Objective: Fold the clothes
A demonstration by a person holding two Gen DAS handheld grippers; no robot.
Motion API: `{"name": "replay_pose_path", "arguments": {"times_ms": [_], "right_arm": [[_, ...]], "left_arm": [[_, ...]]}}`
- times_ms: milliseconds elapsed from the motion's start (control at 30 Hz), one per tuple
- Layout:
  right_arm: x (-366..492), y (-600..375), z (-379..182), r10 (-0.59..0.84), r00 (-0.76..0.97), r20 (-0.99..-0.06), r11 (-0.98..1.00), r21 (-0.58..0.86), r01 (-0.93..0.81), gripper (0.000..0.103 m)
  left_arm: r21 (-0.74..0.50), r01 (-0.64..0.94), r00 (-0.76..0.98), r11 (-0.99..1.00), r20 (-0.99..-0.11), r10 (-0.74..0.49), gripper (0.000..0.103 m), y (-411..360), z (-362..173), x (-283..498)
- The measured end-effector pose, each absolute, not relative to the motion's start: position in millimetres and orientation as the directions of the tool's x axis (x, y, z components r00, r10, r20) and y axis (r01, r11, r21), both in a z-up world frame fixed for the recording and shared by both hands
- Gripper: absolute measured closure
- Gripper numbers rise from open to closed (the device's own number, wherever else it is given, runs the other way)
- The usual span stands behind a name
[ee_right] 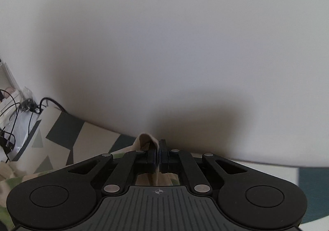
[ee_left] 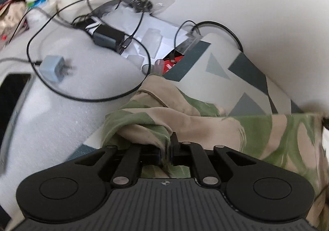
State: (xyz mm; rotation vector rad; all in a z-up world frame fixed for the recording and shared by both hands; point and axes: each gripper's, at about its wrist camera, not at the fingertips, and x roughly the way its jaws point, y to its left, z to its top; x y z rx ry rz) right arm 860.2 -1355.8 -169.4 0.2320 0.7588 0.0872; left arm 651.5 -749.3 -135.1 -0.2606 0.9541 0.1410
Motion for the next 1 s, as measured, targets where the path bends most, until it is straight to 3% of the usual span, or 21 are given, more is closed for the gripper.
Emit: {"name": "replay_pose_path", "arguments": {"times_ms": [33, 100, 133, 167, 333, 500, 567, 667, 833, 1000], "right_arm": [[863.3, -1352.8, -173.7, 0.154, 0.708, -0.689, 0.971, 0.238, 0.021, 0.090], [858.6, -1359.0, -174.7, 0.156, 0.691, -0.706, 0.956, 0.284, 0.074, 0.047], [855.8, -1362.6, -174.8, 0.158, 0.683, -0.713, 0.946, 0.307, 0.102, 0.044], [847.1, -1370.8, -167.7, 0.161, 0.700, -0.696, 0.932, 0.341, 0.125, 0.043], [779.3, -1440.0, -111.7, 0.195, 0.792, -0.579, 0.804, 0.557, 0.209, 0.042], [653.8, -1492.9, -69.2, 0.037, 0.872, -0.488, 0.818, 0.516, 0.254, 0.039], [604.9, -1505.4, -69.1, -0.046, 0.866, -0.498, 0.850, 0.437, 0.296, 0.039], [548.9, -1519.1, -94.1, -0.114, 0.794, -0.597, 0.869, 0.327, 0.371, 0.039], [490.7, -1517.3, -147.6, -0.173, 0.663, -0.728, 0.881, 0.186, 0.434, 0.040], [464.4, -1515.8, -175.2, -0.186, 0.614, -0.767, 0.876, 0.153, 0.457, 0.042]], "left_arm": [[-0.136, -0.227, 0.568, 0.964, -0.823, 0.017, 0.080, -753.0, -131.9, 651.8], [-0.117, -0.203, 0.562, 0.972, -0.827, 0.018, 0.056, -761.2, -123.0, 651.4], [-0.139, -0.163, 0.575, 0.977, -0.818, -0.021, 0.040, -767.6, -114.7, 648.8], [-0.160, -0.122, 0.586, 0.979, -0.808, -0.059, 0.033, -774.0, -106.5, 646.2], [-0.171, 0.100, 0.586, 0.980, -0.786, -0.197, 0.029, -826.3, -80.6, 633.2], [-0.214, 0.296, 0.508, 0.931, -0.790, -0.343, 0.029, -886.6, -79.2, 624.4], [-0.232, 0.364, 0.458, 0.902, -0.799, -0.390, 0.029, -914.3, -85.7, 622.8], [-0.282, 0.440, 0.367, 0.852, -0.810, -0.458, 0.029, -953.0, -98.7, 615.4], [-0.505, 0.499, 0.161, 0.704, -0.744, -0.648, 0.029, -1020.1, -112.2, 614.8], [-0.532, 0.527, 0.090, 0.663, -0.740, -0.666, 0.029, -1086.9, -119.4, 614.4]]}}
